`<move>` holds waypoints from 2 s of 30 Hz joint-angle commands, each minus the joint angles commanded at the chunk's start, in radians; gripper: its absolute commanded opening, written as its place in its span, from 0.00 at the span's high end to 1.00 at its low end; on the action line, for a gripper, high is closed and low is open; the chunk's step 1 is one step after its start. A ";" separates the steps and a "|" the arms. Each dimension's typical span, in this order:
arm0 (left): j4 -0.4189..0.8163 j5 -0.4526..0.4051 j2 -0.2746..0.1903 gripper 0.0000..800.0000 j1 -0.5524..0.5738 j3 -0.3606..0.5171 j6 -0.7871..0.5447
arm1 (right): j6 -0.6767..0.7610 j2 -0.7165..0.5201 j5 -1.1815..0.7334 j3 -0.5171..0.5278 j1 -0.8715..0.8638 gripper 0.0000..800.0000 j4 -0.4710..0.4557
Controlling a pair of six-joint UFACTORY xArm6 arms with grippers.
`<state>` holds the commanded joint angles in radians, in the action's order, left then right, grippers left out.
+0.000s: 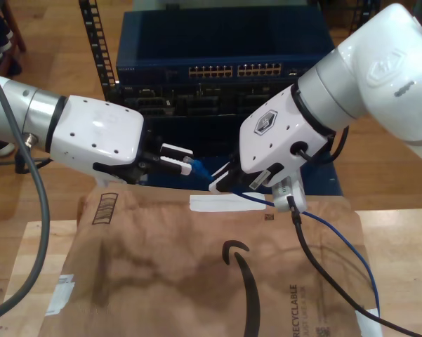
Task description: Grab the cable and plug it in
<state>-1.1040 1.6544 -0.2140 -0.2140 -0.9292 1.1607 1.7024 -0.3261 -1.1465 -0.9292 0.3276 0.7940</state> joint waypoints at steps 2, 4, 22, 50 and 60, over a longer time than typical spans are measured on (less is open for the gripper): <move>-0.005 0.000 0.000 0.87 -0.011 0.006 -0.002 | 0.000 -0.002 0.002 0.002 -0.002 0.98 0.000; -0.014 -0.002 0.000 0.96 -0.014 0.018 -0.009 | 0.000 0.002 0.002 0.003 -0.002 0.93 0.000; -0.060 0.020 0.002 1.00 -0.052 0.014 0.029 | -0.115 -0.063 0.094 0.008 -0.006 0.16 -0.006; -0.166 0.377 0.348 1.00 -0.103 -0.110 0.417 | -0.331 -0.354 0.388 0.222 0.110 0.02 0.017; -0.212 0.506 0.420 1.00 -0.103 -0.127 0.427 | -0.371 -0.348 0.585 0.256 0.233 0.04 0.015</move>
<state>-1.3157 2.1608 0.2064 -0.3168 -1.0566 1.5873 1.3311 -0.6743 -0.5620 -0.6730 0.5608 0.8094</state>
